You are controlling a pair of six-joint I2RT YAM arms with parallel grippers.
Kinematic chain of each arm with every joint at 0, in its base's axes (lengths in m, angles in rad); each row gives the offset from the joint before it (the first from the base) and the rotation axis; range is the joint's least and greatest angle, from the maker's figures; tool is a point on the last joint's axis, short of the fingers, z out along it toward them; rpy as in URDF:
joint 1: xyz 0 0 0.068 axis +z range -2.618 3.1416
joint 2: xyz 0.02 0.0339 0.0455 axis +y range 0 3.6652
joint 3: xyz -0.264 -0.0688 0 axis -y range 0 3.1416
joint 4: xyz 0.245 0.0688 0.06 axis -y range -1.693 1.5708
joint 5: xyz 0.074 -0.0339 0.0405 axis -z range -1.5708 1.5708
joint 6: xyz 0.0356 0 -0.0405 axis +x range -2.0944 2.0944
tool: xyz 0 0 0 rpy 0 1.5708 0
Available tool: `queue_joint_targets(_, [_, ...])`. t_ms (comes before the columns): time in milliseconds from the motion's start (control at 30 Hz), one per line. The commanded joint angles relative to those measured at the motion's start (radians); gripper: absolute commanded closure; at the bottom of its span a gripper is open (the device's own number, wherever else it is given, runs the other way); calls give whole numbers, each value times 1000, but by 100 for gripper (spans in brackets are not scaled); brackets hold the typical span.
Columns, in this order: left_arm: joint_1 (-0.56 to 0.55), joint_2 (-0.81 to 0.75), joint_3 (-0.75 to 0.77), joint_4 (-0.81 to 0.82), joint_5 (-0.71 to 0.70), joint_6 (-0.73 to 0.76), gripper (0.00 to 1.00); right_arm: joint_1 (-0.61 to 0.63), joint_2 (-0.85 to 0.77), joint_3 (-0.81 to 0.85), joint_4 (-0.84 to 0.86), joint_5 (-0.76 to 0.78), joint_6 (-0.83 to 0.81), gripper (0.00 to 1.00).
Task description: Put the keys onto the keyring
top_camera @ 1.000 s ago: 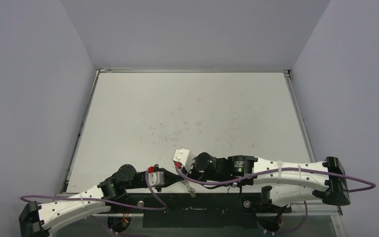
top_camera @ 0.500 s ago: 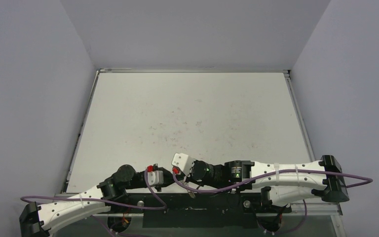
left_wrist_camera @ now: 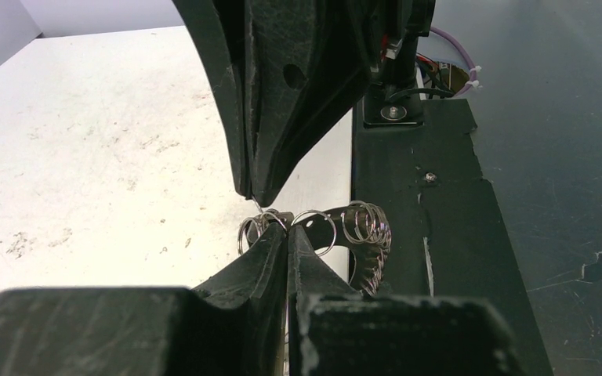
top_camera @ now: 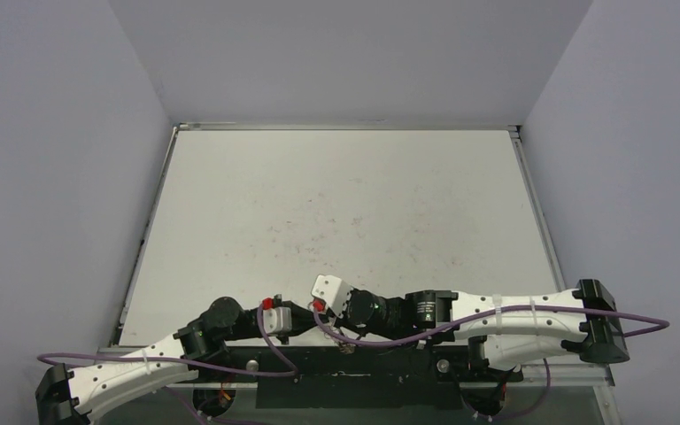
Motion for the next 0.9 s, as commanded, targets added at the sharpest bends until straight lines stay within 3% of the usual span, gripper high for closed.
queue_joint_targets(0, [-5, -18, -3, 66, 13, -15, 100, -7, -74, -39, 43, 22, 38, 92])
queue_joint_targets(133, [-5, -21, -3, 68, 13, -5, 100, -27, -118, -71, 52, -4, 61, 84])
queue_joint_targets(167, [-5, -20, -3, 67, 13, -4, 100, -35, -126, -78, 53, -10, 67, 76])
queue_joint_targets(233, [-5, -17, -3, 70, 15, -1, 100, -52, -145, -89, 54, -16, 79, 47])
queue_joint_targets(267, [-5, -16, -3, 73, 16, -2, 100, -63, -155, -94, 58, -25, 81, 38])
queue_joint_targets(367, [-5, -12, -3, 76, 25, -1, 100, -96, -195, -115, 91, -103, 68, 23])
queue_joint_targets(467, [-5, -12, -4, 75, 32, 0, 100, -111, -224, -118, 120, -141, 40, 16])
queue_joint_targets(567, [-5, -14, -5, 74, 40, 1, 100, -111, -246, -120, 141, -160, -16, 16])
queue_joint_targets(667, [-5, -14, -8, 77, 46, 7, 100, -110, -284, -184, 236, -217, -152, 16])
queue_joint_targets(767, [-5, -14, -6, 77, 64, 13, 100, -110, -327, -271, 325, -367, -334, 16])
queue_joint_targets(867, [-5, -12, 0, 77, 86, 17, 100, -113, -349, -316, 397, -400, -402, 16])
